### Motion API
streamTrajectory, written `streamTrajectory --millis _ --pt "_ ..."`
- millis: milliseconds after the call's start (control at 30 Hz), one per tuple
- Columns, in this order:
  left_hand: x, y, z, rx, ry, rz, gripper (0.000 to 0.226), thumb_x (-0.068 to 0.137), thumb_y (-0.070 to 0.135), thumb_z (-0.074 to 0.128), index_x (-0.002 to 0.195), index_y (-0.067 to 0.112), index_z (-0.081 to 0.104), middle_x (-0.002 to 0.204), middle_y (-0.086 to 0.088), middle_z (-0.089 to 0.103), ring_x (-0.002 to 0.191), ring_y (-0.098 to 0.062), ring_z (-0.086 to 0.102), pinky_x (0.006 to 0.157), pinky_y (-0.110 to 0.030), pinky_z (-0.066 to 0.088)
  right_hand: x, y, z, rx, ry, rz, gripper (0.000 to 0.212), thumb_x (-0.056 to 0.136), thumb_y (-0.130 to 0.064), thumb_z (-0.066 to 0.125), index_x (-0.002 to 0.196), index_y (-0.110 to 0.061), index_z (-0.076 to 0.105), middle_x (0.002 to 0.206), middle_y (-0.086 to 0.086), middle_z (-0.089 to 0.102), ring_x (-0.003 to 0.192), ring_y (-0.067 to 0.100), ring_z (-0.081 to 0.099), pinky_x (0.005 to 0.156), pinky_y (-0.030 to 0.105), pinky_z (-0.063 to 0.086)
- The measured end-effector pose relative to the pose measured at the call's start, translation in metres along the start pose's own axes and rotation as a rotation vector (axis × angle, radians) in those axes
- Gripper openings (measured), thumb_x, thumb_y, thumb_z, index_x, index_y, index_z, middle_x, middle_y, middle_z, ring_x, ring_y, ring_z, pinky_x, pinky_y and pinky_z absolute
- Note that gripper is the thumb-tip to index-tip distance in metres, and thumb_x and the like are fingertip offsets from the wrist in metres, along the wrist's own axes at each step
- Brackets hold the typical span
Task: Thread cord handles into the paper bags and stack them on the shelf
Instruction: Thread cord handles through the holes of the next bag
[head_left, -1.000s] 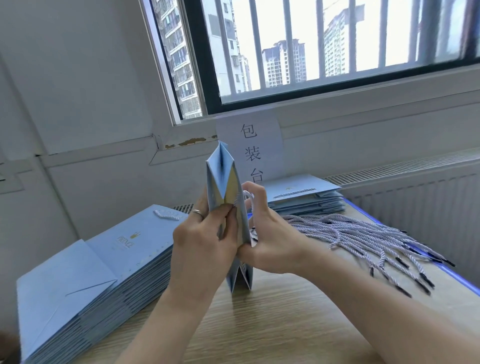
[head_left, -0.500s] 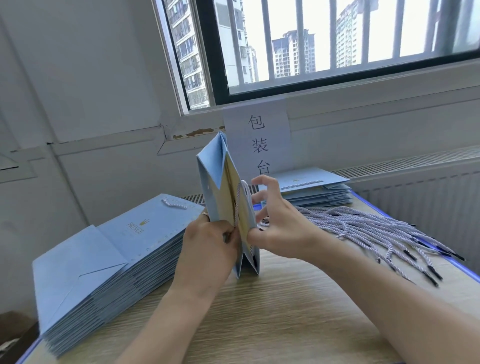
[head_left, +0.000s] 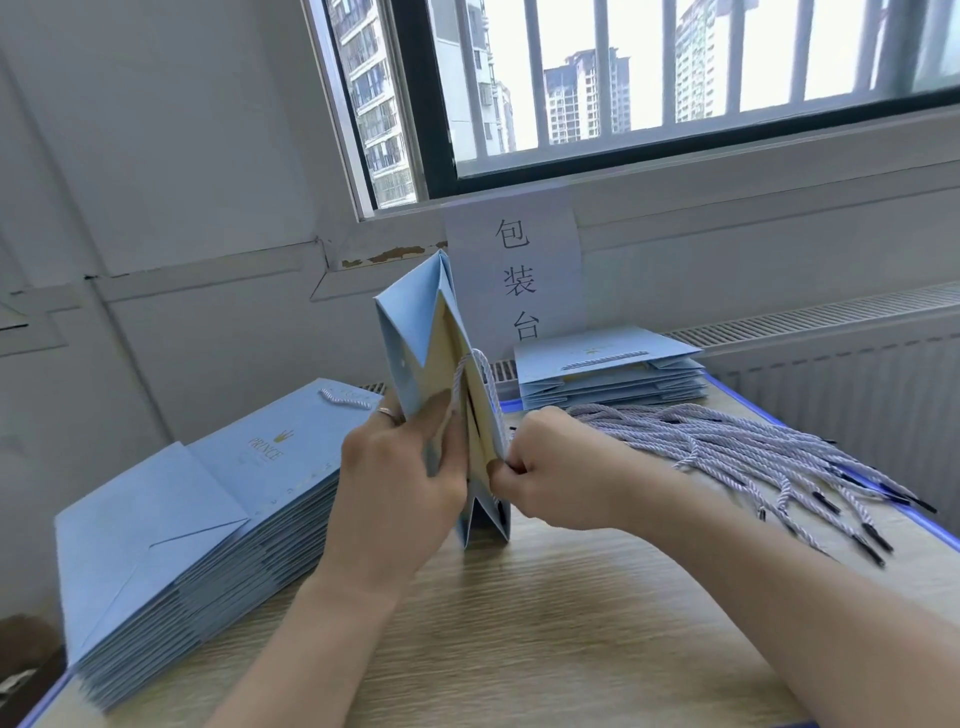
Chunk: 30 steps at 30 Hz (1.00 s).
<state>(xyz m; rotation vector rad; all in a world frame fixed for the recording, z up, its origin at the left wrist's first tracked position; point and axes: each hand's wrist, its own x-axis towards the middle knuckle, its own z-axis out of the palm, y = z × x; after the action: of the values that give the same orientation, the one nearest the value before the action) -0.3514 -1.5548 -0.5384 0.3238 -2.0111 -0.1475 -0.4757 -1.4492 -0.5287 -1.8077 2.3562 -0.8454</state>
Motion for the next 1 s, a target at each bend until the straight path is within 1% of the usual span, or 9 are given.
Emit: streamTrajectory --millis 33,100,200,267,433,533,733,867,1000 --pt "0.0 0.001 -0.001 -0.012 0.084 0.025 0.02 0.09 0.018 0.06 0.1 0.016 0.077 0.102 -0.013 0.072 0.062 -0.006 0.05 0.065 -0.002 0.036 0.0 0.0 0.0 0.002 -0.003 0.003 0.047 0.094 -0.018 0.053 0.05 -0.006 0.04 0.051 0.011 0.035 0.047 0.024 0.028 0.05 0.029 0.027" --pt "0.001 -0.001 -0.001 -0.031 0.189 0.07 0.024 0.093 0.018 0.06 0.108 0.007 0.075 0.132 -0.024 0.06 0.092 -0.006 0.064 0.075 -0.009 0.045 0.0 -0.002 0.001 -0.005 -0.002 0.0 0.048 0.094 -0.019 0.052 0.05 -0.006 0.039 0.05 0.01 0.034 0.046 0.024 0.027 0.05 0.029 0.028" --pt "0.002 -0.001 0.002 -0.045 0.166 0.077 0.02 0.092 0.018 0.064 0.104 0.008 0.078 0.138 -0.021 0.055 0.097 -0.022 0.072 0.072 -0.035 0.056 0.001 -0.003 0.002 -0.038 0.009 -0.018 0.052 0.094 -0.02 0.052 0.047 -0.008 0.031 0.046 0.005 0.026 0.042 0.021 0.02 0.049 0.03 0.026" --pt "0.003 0.0 0.003 -0.059 0.144 0.071 0.017 0.091 0.016 0.066 0.1 0.009 0.078 0.138 -0.016 0.058 0.089 -0.024 0.073 0.068 -0.039 0.056 0.002 -0.003 0.002 -0.046 0.009 -0.023 0.054 0.094 -0.02 0.052 0.046 -0.009 0.029 0.044 0.004 0.024 0.039 0.019 0.018 0.048 0.03 0.024" --pt "0.003 0.006 0.003 -0.067 0.136 0.075 0.01 0.086 0.009 0.067 0.085 0.006 0.077 0.098 -0.004 0.072 0.07 -0.023 0.064 0.06 -0.037 0.048 0.001 -0.004 0.002 -0.045 0.007 -0.034 0.056 0.094 -0.019 0.053 0.046 -0.011 0.025 0.044 0.002 0.018 0.04 0.019 0.015 0.048 0.03 0.02" --pt "0.002 0.009 0.001 -0.077 0.127 0.014 0.012 0.086 0.016 0.068 0.091 0.011 0.078 0.09 -0.001 0.072 0.069 -0.022 0.065 0.062 -0.035 0.049 0.001 -0.004 0.002 -0.038 -0.002 -0.041 0.056 0.094 -0.018 0.053 0.046 -0.011 0.026 0.044 0.002 0.019 0.04 0.019 0.014 0.047 0.03 0.019" --pt "0.004 -0.004 0.01 -0.074 0.098 -0.03 0.024 0.086 0.018 0.064 0.067 0.007 0.072 0.06 -0.008 0.061 0.054 -0.029 0.052 0.054 -0.039 0.039 0.001 -0.005 0.003 -0.043 -0.01 -0.039 0.055 0.095 -0.018 0.053 0.048 -0.011 0.025 0.046 0.003 0.017 0.042 0.019 0.014 0.047 0.031 0.019" --pt "0.001 -0.018 0.013 -0.112 -0.003 -0.082 0.038 0.086 0.035 0.054 0.066 0.009 0.072 0.059 -0.016 0.063 0.055 -0.03 0.058 0.055 -0.043 0.046 0.0 -0.005 0.003 -0.008 -0.016 -0.036 0.054 0.094 -0.015 0.053 0.048 -0.011 0.024 0.047 0.003 0.018 0.044 0.017 0.014 0.048 0.031 0.021" --pt "0.002 -0.012 0.011 -0.05 0.057 -0.081 0.03 0.085 0.03 0.06 0.065 0.012 0.073 0.056 -0.018 0.059 0.05 -0.03 0.044 0.056 -0.042 0.041 -0.001 -0.005 0.002 -0.002 -0.024 -0.025 0.053 0.095 -0.016 0.052 0.049 -0.009 0.027 0.048 0.005 0.02 0.043 0.019 0.016 0.045 0.032 0.019"
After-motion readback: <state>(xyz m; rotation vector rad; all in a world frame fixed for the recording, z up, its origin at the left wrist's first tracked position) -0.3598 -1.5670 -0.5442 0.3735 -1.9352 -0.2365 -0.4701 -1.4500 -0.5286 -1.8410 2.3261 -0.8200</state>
